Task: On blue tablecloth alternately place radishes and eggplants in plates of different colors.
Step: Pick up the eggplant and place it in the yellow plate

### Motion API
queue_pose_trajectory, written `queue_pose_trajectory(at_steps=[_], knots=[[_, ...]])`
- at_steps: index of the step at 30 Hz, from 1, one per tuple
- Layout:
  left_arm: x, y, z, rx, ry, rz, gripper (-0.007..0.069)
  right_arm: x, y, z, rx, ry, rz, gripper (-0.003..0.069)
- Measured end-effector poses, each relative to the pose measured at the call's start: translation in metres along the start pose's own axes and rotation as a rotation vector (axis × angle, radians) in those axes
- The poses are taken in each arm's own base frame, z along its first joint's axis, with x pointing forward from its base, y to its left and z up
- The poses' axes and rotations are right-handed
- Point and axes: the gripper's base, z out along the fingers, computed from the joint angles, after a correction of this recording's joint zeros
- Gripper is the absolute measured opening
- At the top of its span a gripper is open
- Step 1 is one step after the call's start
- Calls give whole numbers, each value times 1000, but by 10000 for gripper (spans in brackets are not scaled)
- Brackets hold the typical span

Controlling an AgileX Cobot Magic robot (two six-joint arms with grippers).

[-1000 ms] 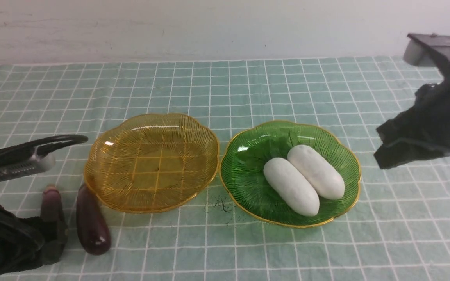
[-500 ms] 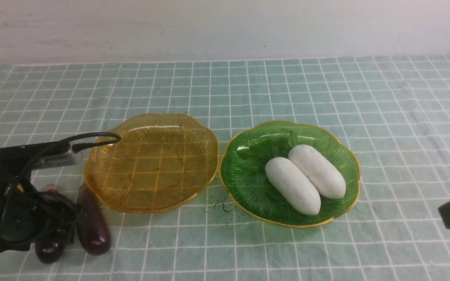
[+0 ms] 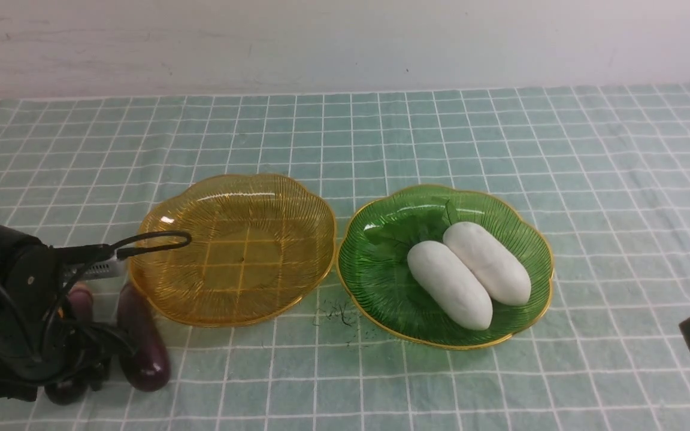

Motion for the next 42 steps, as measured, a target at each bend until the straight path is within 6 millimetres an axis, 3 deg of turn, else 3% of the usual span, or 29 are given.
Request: queue_pose_trajectory(at_steps=[4, 6, 7, 11, 13, 17, 19, 21, 23, 29, 32, 33, 34, 39, 42], knots=[[-1, -1, 6, -2, 10, 5, 462, 0, 0, 0, 0, 0, 0, -14], [-1, -1, 6, -4, 9, 6, 419, 0, 0, 0, 0, 0, 0, -14], [-1, 0, 6, -20, 17, 18, 356, 0, 0, 0, 0, 0, 0, -14], [1, 9, -3, -101, 55, 45, 352, 0, 0, 0, 1, 0, 0, -14], [0, 13, -13, -131, 54, 45, 352, 0, 0, 0, 1, 0, 0, -14], [-11, 21, -53, -162, 6, 1, 352, 0, 0, 0, 1, 0, 0, -14], [-19, 19, -77, -98, -40, -40, 352, 0, 0, 0, 1, -1, 0, -14], [-27, 10, -92, -11, -67, -47, 352, -1, 0, 0, 3, -8, 0, -14], [-34, -13, -108, 139, -89, 10, 352, -2, 0, 0, 4, -17, 0, -14], [-46, -73, -120, 393, -114, 111, 352, -2, 0, 0, 5, -23, 0, -14], [-55, -107, -103, 444, -92, 147, 352, -2, 0, 0, 5, -24, 0, -15], [-56, -109, -103, 447, -93, 150, 352, -2, 0, 0, 5, -24, 0, -15], [-61, -120, -91, 441, -71, 162, 352, -2, 0, 0, 5, -24, 0, -15], [-72, -134, -67, 426, -39, 166, 366, -2, -1, 0, 6, -26, 0, -15], [-76, -137, -63, 424, -37, 167, 444, -3, -1, 0, 6, -29, 0, -15]])
